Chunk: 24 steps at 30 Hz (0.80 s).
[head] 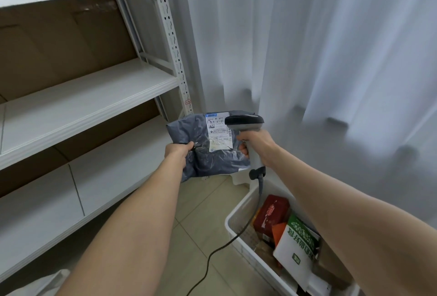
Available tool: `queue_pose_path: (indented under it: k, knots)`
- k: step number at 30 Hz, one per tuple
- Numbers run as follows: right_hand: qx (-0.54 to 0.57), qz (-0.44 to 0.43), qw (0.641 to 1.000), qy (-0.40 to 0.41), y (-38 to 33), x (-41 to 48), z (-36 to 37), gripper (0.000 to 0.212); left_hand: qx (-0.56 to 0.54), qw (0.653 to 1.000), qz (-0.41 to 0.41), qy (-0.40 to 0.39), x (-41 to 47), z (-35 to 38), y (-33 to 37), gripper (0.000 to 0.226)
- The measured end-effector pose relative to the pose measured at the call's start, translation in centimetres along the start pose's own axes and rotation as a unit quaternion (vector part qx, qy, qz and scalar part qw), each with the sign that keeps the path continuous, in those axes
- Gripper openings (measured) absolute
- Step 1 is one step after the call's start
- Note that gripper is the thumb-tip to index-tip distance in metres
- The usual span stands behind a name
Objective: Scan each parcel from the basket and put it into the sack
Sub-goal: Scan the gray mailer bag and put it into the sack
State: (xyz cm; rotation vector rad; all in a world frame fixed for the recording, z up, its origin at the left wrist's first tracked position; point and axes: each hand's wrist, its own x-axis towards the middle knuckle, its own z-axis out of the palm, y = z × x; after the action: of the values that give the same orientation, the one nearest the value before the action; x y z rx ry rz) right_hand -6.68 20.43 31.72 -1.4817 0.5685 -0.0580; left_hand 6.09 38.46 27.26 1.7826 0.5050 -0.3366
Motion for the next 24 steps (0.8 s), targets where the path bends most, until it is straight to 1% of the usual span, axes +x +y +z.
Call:
queue_pose_path:
  k: [6,18,21,24]
  knots:
    - [0.0,0.024,1.0,0.013,-0.4,-0.4,0.3,0.003,0.004,1.0,-0.003,-0.015,0.3,0.2,0.0,0.053]
    - [0.0,0.038,0.998,0.044,-1.2,-0.6,1.0,0.001,0.006,0.999,-0.013,-0.033,0.9,-0.1,-0.3,0.056]
    - [-0.011,0.037,0.998,0.048,-1.4,-0.4,1.2,0.003,0.0,0.999,-0.012,-0.041,1.1,0.0,-0.3,0.056]
    - [-0.009,0.036,0.998,0.052,-1.5,-0.3,1.4,0.001,-0.002,0.999,-0.017,-0.046,0.9,-0.4,-0.3,0.057]
